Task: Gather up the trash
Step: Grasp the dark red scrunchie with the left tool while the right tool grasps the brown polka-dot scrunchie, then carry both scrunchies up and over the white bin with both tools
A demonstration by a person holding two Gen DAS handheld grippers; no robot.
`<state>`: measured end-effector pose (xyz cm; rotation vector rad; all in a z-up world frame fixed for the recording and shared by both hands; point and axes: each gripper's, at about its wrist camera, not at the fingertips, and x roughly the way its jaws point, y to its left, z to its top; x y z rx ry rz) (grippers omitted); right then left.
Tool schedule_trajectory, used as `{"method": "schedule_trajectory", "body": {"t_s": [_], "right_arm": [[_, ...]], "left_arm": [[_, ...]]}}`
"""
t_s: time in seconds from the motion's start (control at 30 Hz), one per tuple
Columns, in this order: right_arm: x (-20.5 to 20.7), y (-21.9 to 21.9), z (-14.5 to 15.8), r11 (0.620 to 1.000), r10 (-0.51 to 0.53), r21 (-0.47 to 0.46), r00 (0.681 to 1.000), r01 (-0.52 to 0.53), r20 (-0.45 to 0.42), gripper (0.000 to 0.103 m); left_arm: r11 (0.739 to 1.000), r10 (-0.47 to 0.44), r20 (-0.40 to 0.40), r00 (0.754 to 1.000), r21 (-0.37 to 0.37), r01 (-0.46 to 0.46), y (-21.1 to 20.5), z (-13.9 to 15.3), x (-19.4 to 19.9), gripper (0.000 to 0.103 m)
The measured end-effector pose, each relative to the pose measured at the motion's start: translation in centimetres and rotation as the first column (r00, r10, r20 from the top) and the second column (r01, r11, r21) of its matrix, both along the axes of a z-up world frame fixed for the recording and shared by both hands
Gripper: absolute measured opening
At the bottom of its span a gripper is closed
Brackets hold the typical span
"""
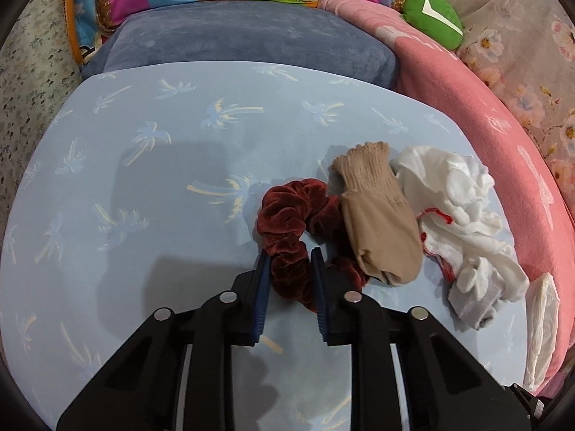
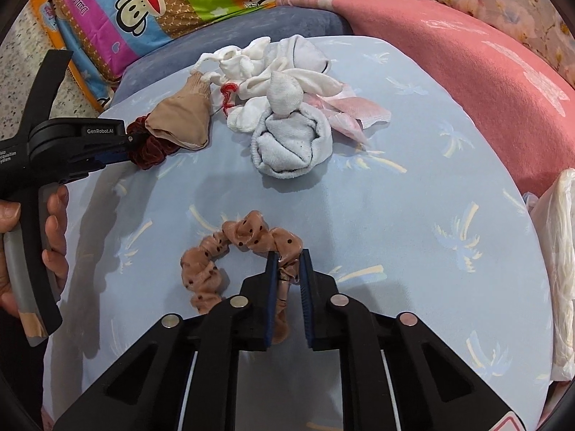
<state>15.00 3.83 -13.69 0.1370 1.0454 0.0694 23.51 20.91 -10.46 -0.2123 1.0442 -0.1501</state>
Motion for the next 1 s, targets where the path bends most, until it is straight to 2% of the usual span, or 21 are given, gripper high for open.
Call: {"method": "schedule_trajectory", "body": {"t_s": [0.23,0.5,0.73,1.0], "right_arm": [[-0.8,0.2,2.3,1.000,0.005,0.023,0.998,-0.006,0.057,0.011],[-2.5,-0.5,6.5,0.999,-0.013,0.053,0.988,0.005,0.153,0.011],[-4.4,-2.6,9.5,0.996,-0.059,0.079,0.973,0.043,0.222,0.011],[-7.5,-6.6,12.3,0.988,-0.139,0.111,0.946,0.111,0.291,0.011]], "left_arm": [[1.000,-0.006,0.028,1.000,-0.015,0.007,-0.2,1.7,-2.6,0.018],[0.999,-0.031,0.085,0.996,-0.027,0.033,-1.4,4.9,-5.8,0.018],[0.995,-0.089,0.142,0.986,-0.024,0.093,-4.4,7.6,-8.1,0.018],[0.979,-0.200,0.208,0.957,-0.004,0.205,-9.9,10.5,-10.8,0.018]]}}
